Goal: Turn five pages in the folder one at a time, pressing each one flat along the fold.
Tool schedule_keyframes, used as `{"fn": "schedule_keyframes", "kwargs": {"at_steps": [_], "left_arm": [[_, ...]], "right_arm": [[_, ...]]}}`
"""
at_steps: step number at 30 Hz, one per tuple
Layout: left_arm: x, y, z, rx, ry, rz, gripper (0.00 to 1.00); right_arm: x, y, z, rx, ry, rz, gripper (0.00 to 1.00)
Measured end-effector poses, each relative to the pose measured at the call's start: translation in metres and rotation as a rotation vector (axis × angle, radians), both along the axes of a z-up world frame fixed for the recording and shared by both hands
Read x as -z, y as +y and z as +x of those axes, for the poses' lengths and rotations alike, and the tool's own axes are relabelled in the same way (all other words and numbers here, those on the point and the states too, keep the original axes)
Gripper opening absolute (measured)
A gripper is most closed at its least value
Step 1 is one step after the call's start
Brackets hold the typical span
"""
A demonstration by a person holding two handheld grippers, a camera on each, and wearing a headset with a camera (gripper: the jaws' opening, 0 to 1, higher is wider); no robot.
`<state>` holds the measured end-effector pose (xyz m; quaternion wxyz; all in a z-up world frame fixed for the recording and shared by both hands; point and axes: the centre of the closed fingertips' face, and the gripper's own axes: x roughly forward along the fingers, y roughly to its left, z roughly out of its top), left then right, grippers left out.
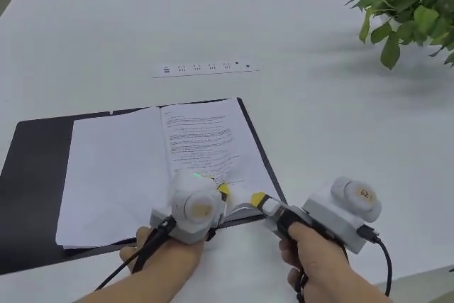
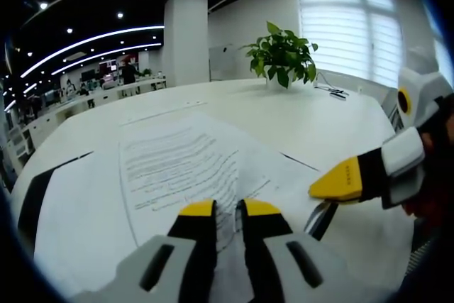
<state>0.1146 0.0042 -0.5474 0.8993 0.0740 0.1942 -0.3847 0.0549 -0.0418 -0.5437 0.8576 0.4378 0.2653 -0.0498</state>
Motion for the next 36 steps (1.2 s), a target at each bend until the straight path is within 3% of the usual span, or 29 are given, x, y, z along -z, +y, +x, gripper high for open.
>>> {"fn": "schedule_keyframes", "kwargs": {"at_steps": [10, 13, 18, 22, 25, 28, 36], "left_arm": [[-0.001, -0.001, -0.001, 0.004, 0.003, 0.001, 0.14], [-0.002, -0.001, 0.0, 0.004, 0.031, -0.015, 0.15], [-0.004, 0.007, -0.002, 0.017, 0.04, 0.011, 0.12], [-0.005, 0.018, -0.01, 0.038, 0.064, 0.013, 0.14], [-0.007, 0.029, -0.013, 0.051, 0.055, 0.023, 0.17], [-0.017, 0.043, -0.013, 0.036, 0.049, -0.013, 0.18], [-0.041, 0.08, -0.014, 0.016, 0.018, -0.032, 0.2]], "right_arm": [[-0.004, -0.002, -0.001, 0.006, -0.022, -0.038, 0.0], [-0.004, -0.004, -0.002, 0.013, -0.02, -0.05, 0.0], [-0.005, -0.006, -0.004, 0.013, -0.032, -0.07, 0.0], [-0.006, -0.005, -0.004, 0.016, -0.04, -0.069, 0.0], [-0.007, -0.005, -0.004, 0.029, -0.035, -0.051, 0.0], [-0.011, -0.005, -0.004, 0.034, -0.047, -0.055, 0.0], [-0.023, -0.003, -0.005, 0.046, -0.081, -0.065, 0.0]]}}
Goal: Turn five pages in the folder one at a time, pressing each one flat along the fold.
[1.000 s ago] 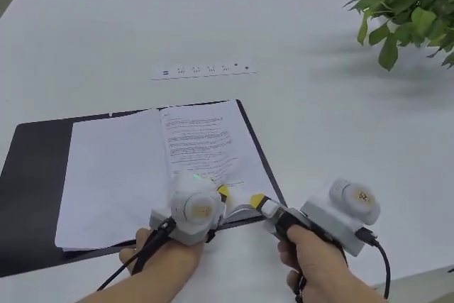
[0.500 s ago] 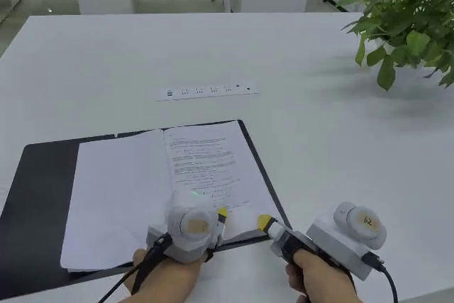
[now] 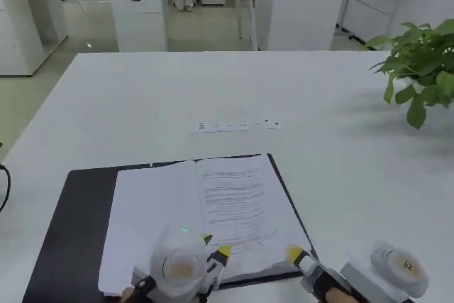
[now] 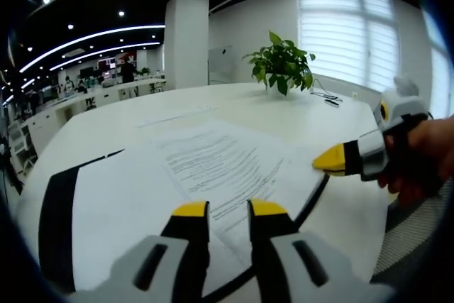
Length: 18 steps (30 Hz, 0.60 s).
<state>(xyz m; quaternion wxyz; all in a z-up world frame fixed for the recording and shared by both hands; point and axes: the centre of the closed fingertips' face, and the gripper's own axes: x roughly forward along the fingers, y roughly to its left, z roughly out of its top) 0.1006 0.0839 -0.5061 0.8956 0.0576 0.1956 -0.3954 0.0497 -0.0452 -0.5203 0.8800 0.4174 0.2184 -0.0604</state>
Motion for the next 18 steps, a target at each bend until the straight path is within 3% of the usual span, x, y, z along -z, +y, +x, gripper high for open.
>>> {"fn": "schedule_keyframes", "kwargs": {"at_steps": [5, 12, 18], "left_arm": [[-0.025, 0.027, 0.002, -0.044, -0.013, -0.068, 0.23], [-0.049, 0.066, 0.002, -0.1, -0.038, -0.099, 0.26], [-0.065, 0.096, 0.002, -0.157, -0.043, -0.139, 0.27]], "right_arm": [[-0.018, 0.003, 0.001, -0.012, -0.044, -0.032, 0.0], [-0.033, 0.01, 0.002, -0.023, -0.086, -0.065, 0.0], [-0.056, 0.023, 0.005, -0.048, -0.157, -0.071, 0.0]]}}
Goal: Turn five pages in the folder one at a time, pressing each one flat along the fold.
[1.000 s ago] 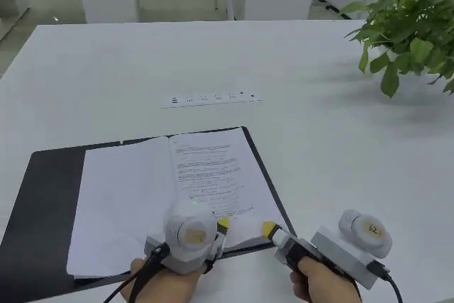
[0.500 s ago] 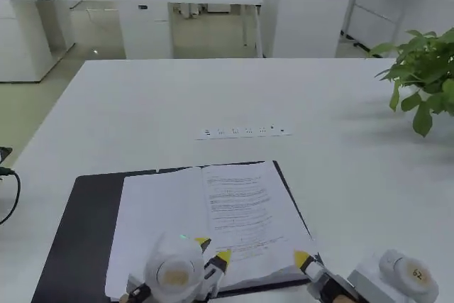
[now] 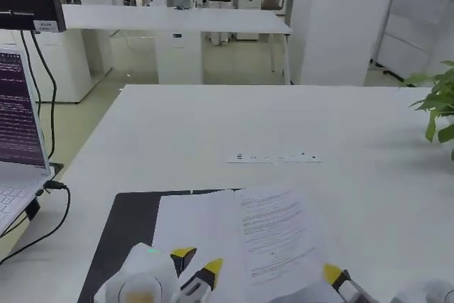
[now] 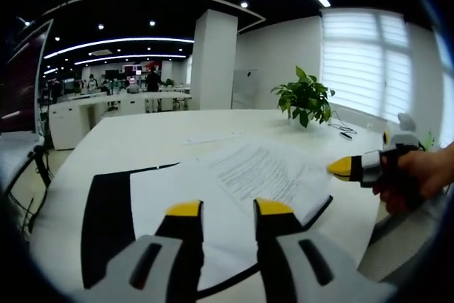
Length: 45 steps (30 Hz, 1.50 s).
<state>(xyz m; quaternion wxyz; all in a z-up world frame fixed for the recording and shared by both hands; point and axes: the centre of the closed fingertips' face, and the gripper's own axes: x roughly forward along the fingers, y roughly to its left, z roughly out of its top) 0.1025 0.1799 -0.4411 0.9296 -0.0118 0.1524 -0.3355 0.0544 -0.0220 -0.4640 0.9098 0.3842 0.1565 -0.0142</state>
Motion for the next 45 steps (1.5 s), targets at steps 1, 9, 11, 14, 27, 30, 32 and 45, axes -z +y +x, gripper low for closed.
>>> {"fn": "schedule_keyframes", "kwargs": {"at_steps": [1, 9, 11, 14, 27, 30, 32, 45], "left_arm": [[-0.003, 0.004, -0.001, -0.008, -0.004, -0.006, 0.27], [-0.004, 0.034, -0.005, -0.05, -0.011, 0.001, 0.27], [-0.006, 0.039, -0.004, -0.062, -0.012, 0.001, 0.27], [-0.007, 0.046, -0.005, -0.073, -0.015, 0.0, 0.27], [-0.014, 0.078, -0.006, -0.13, -0.02, -0.008, 0.26], [-0.014, 0.085, -0.007, -0.125, -0.024, 0.007, 0.26], [-0.015, 0.09, -0.008, -0.126, -0.027, 0.013, 0.26], [-0.01, 0.13, -0.013, -0.167, -0.013, 0.035, 0.25]], "right_arm": [[-0.007, 0.005, 0.001, -0.016, -0.025, -0.014, 0.0], [-0.032, 0.031, 0.005, -0.106, -0.093, -0.098, 0.0], [-0.037, 0.039, 0.006, -0.133, -0.108, -0.13, 0.0], [-0.043, 0.049, 0.008, -0.163, -0.122, -0.165, 0.0], [-0.058, 0.098, 0.015, -0.323, -0.174, -0.311, 0.0], [-0.06, 0.113, 0.018, -0.36, -0.179, -0.334, 0.0], [-0.059, 0.123, 0.019, -0.392, -0.181, -0.356, 0.0], [-0.034, 0.183, 0.029, -0.562, -0.124, -0.497, 0.0]]}}
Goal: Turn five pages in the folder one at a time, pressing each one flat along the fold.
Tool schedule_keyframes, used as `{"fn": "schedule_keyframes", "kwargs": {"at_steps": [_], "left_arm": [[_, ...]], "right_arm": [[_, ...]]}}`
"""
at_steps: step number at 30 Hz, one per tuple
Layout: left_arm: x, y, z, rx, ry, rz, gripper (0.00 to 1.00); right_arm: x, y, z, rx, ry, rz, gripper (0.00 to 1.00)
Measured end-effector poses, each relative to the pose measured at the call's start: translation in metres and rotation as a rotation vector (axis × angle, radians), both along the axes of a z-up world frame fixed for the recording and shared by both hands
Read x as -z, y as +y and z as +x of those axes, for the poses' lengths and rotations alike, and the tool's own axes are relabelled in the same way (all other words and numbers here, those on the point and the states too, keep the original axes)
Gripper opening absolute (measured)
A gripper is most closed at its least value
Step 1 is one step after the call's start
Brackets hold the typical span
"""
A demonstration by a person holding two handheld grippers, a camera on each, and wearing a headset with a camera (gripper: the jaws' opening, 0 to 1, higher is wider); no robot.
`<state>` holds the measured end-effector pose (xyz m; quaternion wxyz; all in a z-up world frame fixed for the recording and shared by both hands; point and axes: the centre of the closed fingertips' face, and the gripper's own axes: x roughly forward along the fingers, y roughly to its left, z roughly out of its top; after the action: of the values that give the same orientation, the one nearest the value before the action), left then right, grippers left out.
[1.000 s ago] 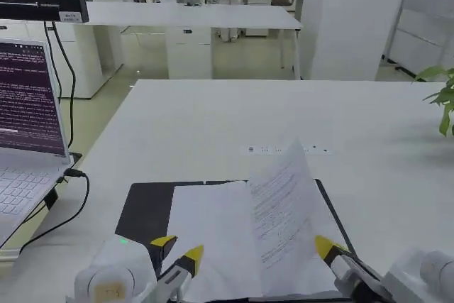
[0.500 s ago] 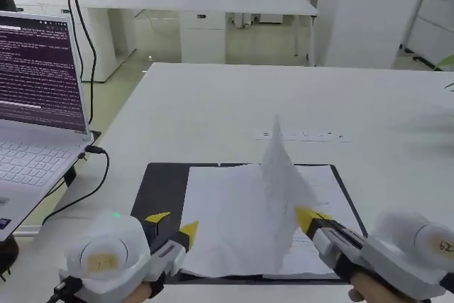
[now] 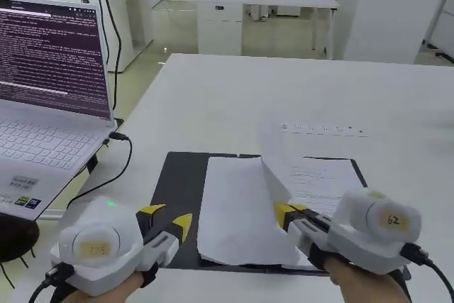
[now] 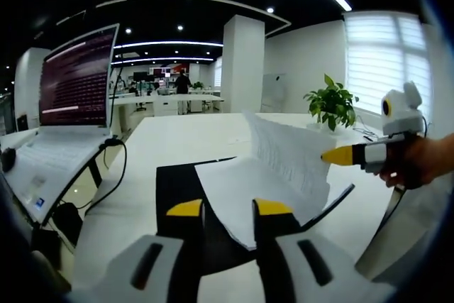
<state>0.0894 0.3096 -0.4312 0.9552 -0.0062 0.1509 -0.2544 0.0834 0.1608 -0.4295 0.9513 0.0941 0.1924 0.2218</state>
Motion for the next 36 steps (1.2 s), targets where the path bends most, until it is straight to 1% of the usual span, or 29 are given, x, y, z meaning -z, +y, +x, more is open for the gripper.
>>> {"fn": "schedule_keyframes", "kwargs": {"at_steps": [3, 4, 6, 8, 9, 10, 11, 13, 15, 16, 19, 20, 22, 23, 25, 26, 28, 30, 33, 34, 36], "left_arm": [[0.002, 0.007, -0.002, -0.01, 0.007, 0.0, 0.25], [0.004, 0.008, -0.003, -0.012, 0.011, 0.0, 0.25], [0.005, 0.012, -0.003, -0.017, 0.014, -0.003, 0.24], [0.007, 0.014, -0.005, -0.02, 0.021, -0.006, 0.24], [0.008, 0.015, -0.006, -0.022, 0.024, -0.007, 0.24], [0.009, 0.015, -0.006, -0.022, 0.027, -0.008, 0.24], [0.011, 0.016, -0.007, -0.023, 0.031, -0.009, 0.24], [0.013, 0.017, -0.008, -0.023, 0.037, -0.009, 0.24], [0.014, 0.017, -0.01, -0.023, 0.041, -0.011, 0.23], [0.015, 0.017, -0.011, -0.02, 0.046, -0.012, 0.23], [0.016, 0.017, -0.012, -0.014, 0.051, -0.02, 0.23], [0.018, 0.018, -0.011, -0.016, 0.053, -0.014, 0.23], [0.02, 0.018, -0.011, -0.012, 0.062, -0.019, 0.23], [0.02, 0.018, -0.011, -0.012, 0.062, -0.019, 0.23], [0.022, 0.017, -0.011, -0.005, 0.069, -0.014, 0.22], [0.022, 0.017, -0.011, -0.004, 0.071, -0.015, 0.22], [0.024, 0.017, -0.011, -0.002, 0.075, -0.014, 0.23], [0.026, 0.017, -0.011, -0.003, 0.079, -0.014, 0.22], [0.028, 0.017, -0.011, -0.002, 0.089, -0.015, 0.22], [0.029, 0.017, -0.012, -0.001, 0.09, -0.011, 0.22], [0.032, 0.018, -0.012, 0.001, 0.096, -0.009, 0.22]], "right_arm": [[0.014, 0.015, -0.001, -0.049, 0.027, -0.072, 0.0], [0.015, 0.02, 0.0, -0.057, 0.027, -0.07, 0.0], [0.022, 0.025, -0.001, -0.077, 0.038, -0.112, 0.0], [0.03, 0.033, -0.001, -0.094, 0.045, -0.126, 0.0], [0.037, 0.035, -0.003, -0.108, 0.062, -0.16, 0.0], [0.04, 0.037, -0.002, -0.112, 0.059, -0.172, 0.0], [0.045, 0.041, -0.002, -0.121, 0.069, -0.181, 0.0], [0.054, 0.043, -0.003, -0.13, 0.089, -0.207, 0.0], [0.06, 0.046, -0.002, -0.139, 0.081, -0.226, 0.0], [0.065, 0.047, -0.002, -0.148, 0.091, -0.242, 0.0], [0.071, 0.052, -0.001, -0.158, 0.1, -0.26, 0.0], [0.074, 0.054, 0.0, -0.161, 0.104, -0.26, 0.0], [0.079, 0.058, 0.001, -0.175, 0.109, -0.282, 0.0], [0.08, 0.059, 0.001, -0.178, 0.11, -0.284, 0.0], [0.087, 0.065, 0.002, -0.199, 0.118, -0.308, 0.0], [0.088, 0.066, 0.003, -0.202, 0.118, -0.309, 0.0], [0.094, 0.071, 0.003, -0.214, 0.138, -0.318, 0.0], [0.099, 0.074, 0.005, -0.223, 0.137, -0.335, 0.0], [0.106, 0.079, 0.005, -0.234, 0.155, -0.347, 0.0], [0.108, 0.079, 0.005, -0.238, 0.158, -0.361, 0.0], [0.111, 0.082, 0.006, -0.242, 0.169, -0.353, 0.0]]}}
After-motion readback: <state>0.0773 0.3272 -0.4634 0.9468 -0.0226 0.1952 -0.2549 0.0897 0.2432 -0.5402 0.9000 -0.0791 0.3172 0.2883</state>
